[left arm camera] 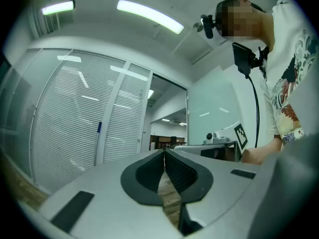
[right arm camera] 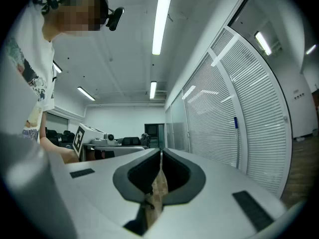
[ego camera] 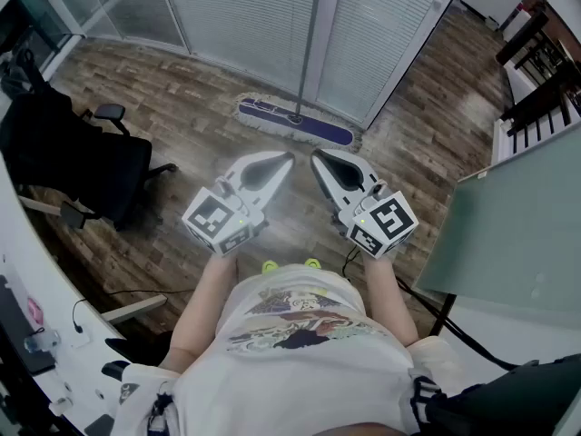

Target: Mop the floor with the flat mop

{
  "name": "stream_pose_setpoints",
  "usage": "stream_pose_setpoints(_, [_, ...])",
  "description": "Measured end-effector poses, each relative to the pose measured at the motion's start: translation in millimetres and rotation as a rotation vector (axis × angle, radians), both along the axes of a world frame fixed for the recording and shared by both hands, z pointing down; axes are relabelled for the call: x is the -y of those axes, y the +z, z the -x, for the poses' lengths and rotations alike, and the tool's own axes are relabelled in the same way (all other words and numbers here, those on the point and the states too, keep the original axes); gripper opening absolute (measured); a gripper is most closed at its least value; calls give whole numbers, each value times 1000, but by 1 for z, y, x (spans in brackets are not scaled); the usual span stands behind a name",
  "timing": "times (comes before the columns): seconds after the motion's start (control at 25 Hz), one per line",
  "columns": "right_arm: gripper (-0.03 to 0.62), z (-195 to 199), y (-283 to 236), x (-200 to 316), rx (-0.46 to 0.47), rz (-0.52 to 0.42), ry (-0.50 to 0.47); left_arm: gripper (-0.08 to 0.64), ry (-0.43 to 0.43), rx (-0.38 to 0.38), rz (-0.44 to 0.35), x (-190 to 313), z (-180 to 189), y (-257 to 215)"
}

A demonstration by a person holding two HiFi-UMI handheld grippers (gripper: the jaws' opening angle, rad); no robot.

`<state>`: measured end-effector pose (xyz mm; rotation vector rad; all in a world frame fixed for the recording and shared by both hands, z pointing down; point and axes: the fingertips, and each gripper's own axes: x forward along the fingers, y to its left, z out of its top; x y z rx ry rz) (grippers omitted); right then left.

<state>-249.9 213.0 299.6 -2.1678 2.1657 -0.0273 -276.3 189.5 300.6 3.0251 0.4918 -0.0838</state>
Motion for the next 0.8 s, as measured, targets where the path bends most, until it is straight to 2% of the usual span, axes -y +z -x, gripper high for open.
stream_pose_setpoints(0.56, [28,-2,-6,8,37,-23,4,11,-9,-7,10,9,-1,-4])
stream_pose_setpoints(0.8, [28,-1,-9,12,12,-13,21,11,-15,-18,-23,12,-2,-8])
